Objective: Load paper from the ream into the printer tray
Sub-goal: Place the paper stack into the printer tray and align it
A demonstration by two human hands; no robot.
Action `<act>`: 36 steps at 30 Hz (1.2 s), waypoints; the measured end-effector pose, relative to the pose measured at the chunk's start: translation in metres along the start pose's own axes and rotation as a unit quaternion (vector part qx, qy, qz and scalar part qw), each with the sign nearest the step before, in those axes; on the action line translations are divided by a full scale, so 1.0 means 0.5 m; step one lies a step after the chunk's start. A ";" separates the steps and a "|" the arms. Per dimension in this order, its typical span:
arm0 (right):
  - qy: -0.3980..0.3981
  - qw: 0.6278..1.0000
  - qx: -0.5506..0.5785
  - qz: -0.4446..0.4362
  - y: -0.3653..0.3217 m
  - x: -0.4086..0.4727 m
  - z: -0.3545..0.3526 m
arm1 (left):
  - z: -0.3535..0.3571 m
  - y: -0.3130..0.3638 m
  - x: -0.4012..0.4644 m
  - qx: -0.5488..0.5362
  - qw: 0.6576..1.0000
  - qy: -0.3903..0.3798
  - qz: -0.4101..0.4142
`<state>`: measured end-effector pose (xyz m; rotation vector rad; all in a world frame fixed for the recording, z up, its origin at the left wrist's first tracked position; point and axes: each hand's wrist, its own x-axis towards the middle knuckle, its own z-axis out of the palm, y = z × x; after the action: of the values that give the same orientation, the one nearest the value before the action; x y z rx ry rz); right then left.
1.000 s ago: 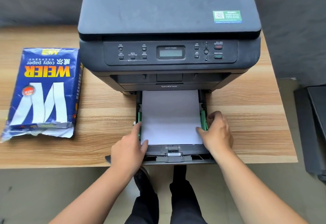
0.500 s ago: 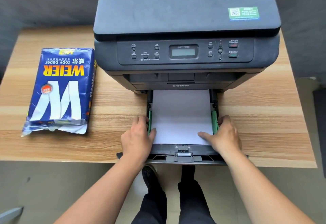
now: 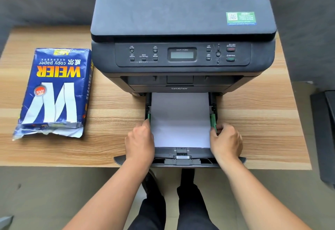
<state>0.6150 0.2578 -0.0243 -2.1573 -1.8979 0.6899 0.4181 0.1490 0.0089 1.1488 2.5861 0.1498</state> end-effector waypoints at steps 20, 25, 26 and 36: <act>-0.020 0.998 0.065 -0.012 0.027 0.014 0.025 | 0.037 -0.019 -0.035 -0.112 0.993 0.021 0.017; 0.004 0.985 0.000 -0.175 0.024 -0.043 -0.050 | -0.024 -0.037 -0.091 -0.115 0.984 0.055 0.127; 0.026 0.968 -0.005 -0.248 0.032 -0.085 -0.073 | -0.043 -0.050 -0.122 -0.113 0.974 0.091 0.175; -0.052 0.915 -0.143 -0.374 0.157 -0.245 -0.023 | 0.055 -0.146 -0.243 -0.025 0.956 -0.016 0.292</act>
<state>0.6806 0.1275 -0.0216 -1.3118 -2.7503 0.3817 0.4524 0.0093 -0.0046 1.8430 2.1223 0.3178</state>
